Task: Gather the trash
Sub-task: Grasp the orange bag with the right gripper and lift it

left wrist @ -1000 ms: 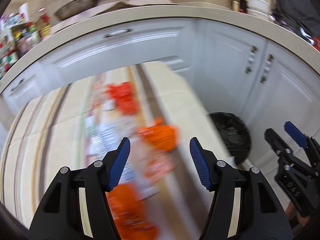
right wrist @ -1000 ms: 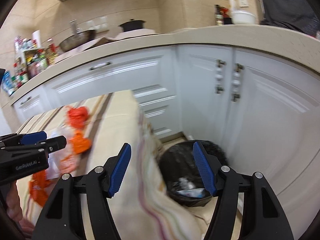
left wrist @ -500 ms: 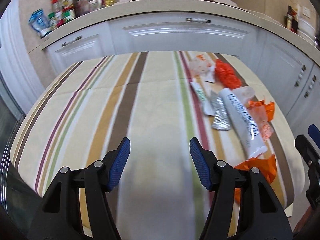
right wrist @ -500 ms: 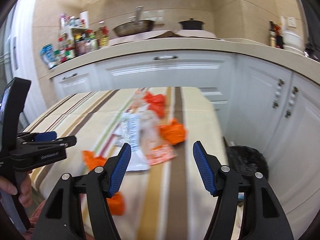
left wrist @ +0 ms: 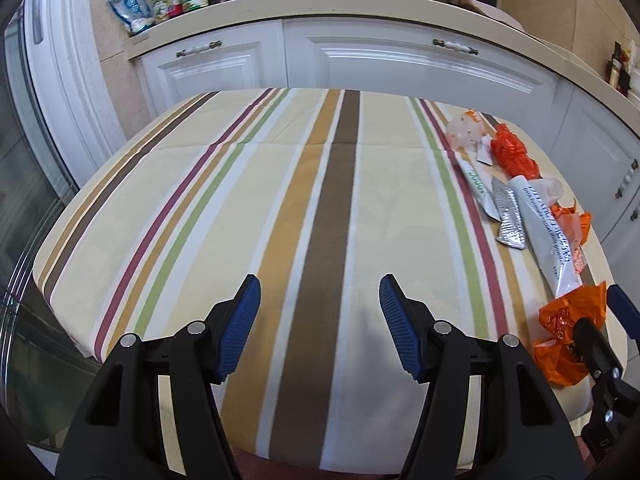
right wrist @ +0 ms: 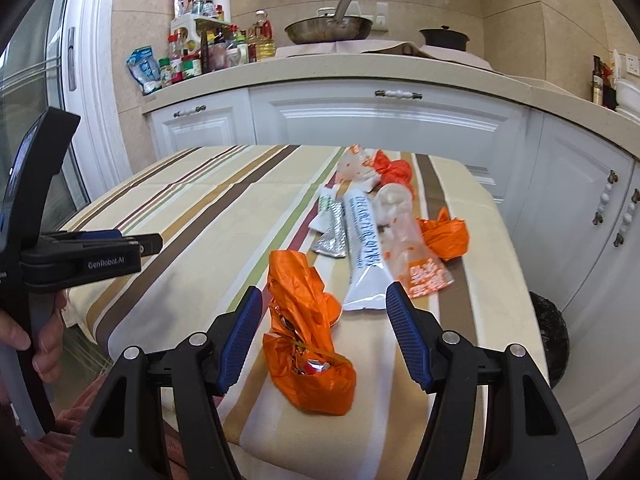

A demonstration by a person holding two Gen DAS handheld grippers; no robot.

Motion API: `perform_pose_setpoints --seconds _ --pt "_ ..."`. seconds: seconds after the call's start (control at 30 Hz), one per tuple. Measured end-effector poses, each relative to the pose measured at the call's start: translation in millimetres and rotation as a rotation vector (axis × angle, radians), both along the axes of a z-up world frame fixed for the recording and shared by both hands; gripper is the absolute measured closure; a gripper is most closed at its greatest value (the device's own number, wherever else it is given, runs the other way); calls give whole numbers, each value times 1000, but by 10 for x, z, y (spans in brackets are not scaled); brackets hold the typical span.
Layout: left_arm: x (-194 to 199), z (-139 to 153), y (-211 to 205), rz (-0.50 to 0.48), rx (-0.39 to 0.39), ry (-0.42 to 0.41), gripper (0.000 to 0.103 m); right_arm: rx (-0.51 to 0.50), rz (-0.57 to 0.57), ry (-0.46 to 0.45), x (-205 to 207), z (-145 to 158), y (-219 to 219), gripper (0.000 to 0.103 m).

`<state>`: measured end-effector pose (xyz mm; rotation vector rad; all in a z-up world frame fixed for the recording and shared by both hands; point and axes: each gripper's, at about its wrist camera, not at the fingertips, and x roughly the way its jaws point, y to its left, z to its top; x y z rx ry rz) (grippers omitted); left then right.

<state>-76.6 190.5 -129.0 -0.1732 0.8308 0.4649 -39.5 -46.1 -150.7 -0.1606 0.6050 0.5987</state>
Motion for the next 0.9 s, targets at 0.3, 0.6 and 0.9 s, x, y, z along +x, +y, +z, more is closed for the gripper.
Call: perform_pose_setpoints --seconds 0.3,0.6,0.9 --pt "90 -24 -162 -40 -9 0 43 -30 44 41 7 -134 46 71" --pt "334 -4 -637 -156 -11 -12 43 -12 -42 -2 44 4 -251 71" --pt "619 -28 -1145 -248 -15 3 42 21 -201 -38 241 132 -861 71"
